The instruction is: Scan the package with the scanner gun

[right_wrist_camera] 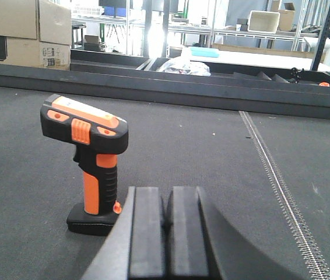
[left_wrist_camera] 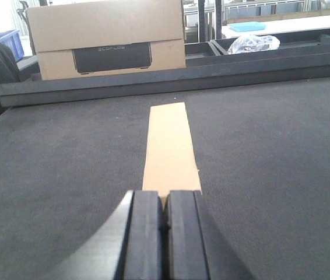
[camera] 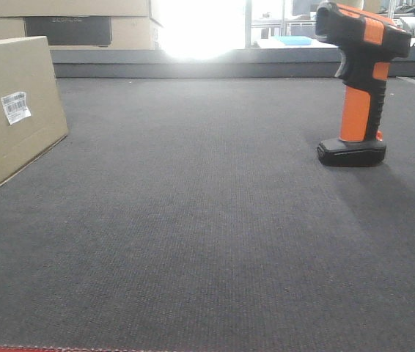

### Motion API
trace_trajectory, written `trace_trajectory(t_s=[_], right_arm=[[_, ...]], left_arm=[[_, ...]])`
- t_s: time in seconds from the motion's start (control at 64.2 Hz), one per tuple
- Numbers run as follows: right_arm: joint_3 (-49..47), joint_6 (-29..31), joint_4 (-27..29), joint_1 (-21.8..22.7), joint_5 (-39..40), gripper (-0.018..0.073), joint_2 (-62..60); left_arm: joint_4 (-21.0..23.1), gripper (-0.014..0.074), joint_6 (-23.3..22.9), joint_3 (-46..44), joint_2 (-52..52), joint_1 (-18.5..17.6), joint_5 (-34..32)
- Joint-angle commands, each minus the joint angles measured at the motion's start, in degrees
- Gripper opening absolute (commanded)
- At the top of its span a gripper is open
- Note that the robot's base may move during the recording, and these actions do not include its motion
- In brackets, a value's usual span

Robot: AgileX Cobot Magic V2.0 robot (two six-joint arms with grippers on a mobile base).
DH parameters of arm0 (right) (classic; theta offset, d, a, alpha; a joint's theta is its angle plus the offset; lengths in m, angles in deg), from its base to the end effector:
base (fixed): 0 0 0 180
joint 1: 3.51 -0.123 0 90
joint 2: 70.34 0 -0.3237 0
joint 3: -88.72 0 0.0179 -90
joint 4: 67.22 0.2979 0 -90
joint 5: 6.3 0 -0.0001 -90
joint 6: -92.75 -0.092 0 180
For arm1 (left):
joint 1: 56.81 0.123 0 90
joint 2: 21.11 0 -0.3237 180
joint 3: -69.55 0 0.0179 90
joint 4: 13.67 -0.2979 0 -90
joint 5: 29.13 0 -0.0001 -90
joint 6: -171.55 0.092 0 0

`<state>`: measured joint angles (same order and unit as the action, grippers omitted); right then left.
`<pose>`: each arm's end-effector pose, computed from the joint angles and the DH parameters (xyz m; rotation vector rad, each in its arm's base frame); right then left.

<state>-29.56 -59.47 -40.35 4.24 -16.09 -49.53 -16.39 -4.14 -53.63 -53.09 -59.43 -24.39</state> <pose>0.0824 -0.0040 0.2923 0.0305 1.5931 -0.0610 0.1146 -0.0049 0.3128 0.1342 1.6273 0.0621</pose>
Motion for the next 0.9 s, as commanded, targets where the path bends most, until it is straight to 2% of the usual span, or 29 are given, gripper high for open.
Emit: trace_trajectory(t_s=[0.0, 0.156, 0.296, 0.421, 0.452, 0.514, 0.888], right_arm=[[0.09, 0.24, 0.14, 0.33, 0.86, -0.0151, -0.23], [0.09, 0.24, 0.14, 0.33, 0.86, -0.0151, -0.23], [0.09, 0.24, 0.14, 0.33, 0.86, -0.0151, -0.23], [0.09, 0.24, 0.14, 0.33, 0.86, -0.0151, -0.23], [0.09, 0.24, 0.14, 0.33, 0.86, -0.0151, -0.23], [0.09, 0.24, 0.14, 0.33, 0.86, -0.0151, -0.23], [0.09, 0.24, 0.14, 0.33, 0.86, -0.0151, -0.23]], left_arm=[[-3.09, -0.0111, -3.02, 0.44, 4.54, -0.37, 3.88], [-3.0, -0.0111, -3.02, 7.33, 14.82, 0.98, 4.8], [-0.04, -0.0111, -3.02, 15.18, 22.21, 3.33, 0.93], [-0.03, -0.0111, -3.02, 21.33, 25.13, 4.05, -3.88], [-0.03, -0.0111, -3.02, 21.33, 25.13, 4.05, -6.72], [-0.03, -0.0111, -3.02, 21.33, 25.13, 4.05, -3.31], [-0.03, -0.0111, -3.02, 21.33, 25.13, 4.05, -3.09]])
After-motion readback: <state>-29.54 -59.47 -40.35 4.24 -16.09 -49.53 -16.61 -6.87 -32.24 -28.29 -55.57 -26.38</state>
